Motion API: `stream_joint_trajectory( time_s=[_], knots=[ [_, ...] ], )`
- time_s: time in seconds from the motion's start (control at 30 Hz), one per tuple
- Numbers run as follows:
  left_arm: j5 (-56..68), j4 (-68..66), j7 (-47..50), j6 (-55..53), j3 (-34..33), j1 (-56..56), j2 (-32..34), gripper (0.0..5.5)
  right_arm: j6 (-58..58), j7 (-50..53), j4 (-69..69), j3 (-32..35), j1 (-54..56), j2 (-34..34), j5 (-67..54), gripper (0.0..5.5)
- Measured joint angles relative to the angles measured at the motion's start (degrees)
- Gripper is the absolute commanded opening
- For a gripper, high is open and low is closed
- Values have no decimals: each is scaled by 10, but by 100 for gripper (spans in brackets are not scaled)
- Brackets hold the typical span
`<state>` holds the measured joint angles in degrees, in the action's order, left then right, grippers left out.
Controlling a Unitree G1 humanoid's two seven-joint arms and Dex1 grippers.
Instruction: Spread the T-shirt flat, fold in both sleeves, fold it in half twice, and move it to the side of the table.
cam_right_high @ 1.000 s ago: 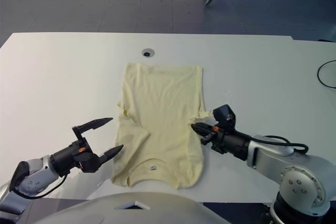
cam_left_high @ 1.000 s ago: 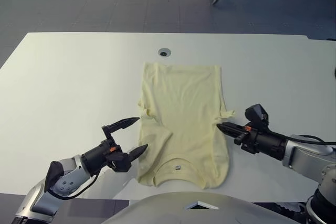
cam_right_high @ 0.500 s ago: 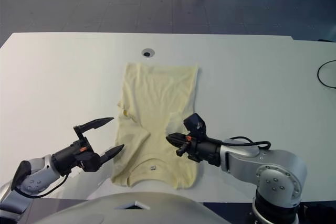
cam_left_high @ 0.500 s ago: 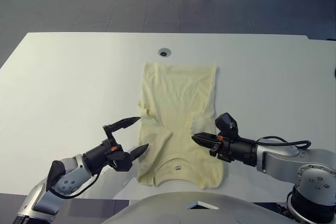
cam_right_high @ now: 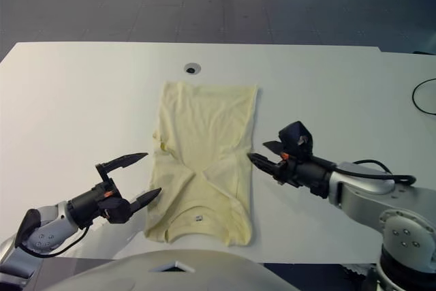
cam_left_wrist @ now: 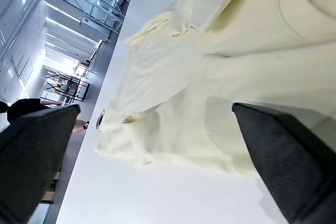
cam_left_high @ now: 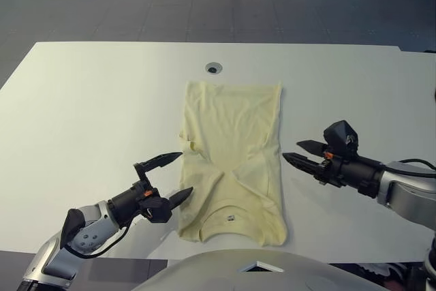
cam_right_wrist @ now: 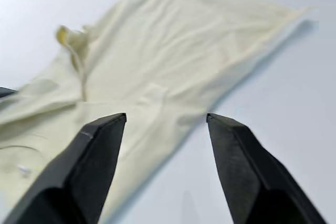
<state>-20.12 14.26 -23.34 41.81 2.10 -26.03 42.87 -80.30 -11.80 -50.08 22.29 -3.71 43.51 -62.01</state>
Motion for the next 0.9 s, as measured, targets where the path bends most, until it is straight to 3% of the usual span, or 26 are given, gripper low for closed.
stream_joint_trajectory(
  time_s=[0.4,0.77,0.9],
  knots=[
    [1,0,-1,0,-1,-3,3,540,200,-93,-54,-265,-148,108,251,528],
    [2,0,-1,0,-2,-6,5,540,251,-132,-72,-321,-208,150,339,538],
    [8,-1,-2,3,-8,-6,10,540,274,-149,-74,-307,-211,146,348,538]
  ],
)
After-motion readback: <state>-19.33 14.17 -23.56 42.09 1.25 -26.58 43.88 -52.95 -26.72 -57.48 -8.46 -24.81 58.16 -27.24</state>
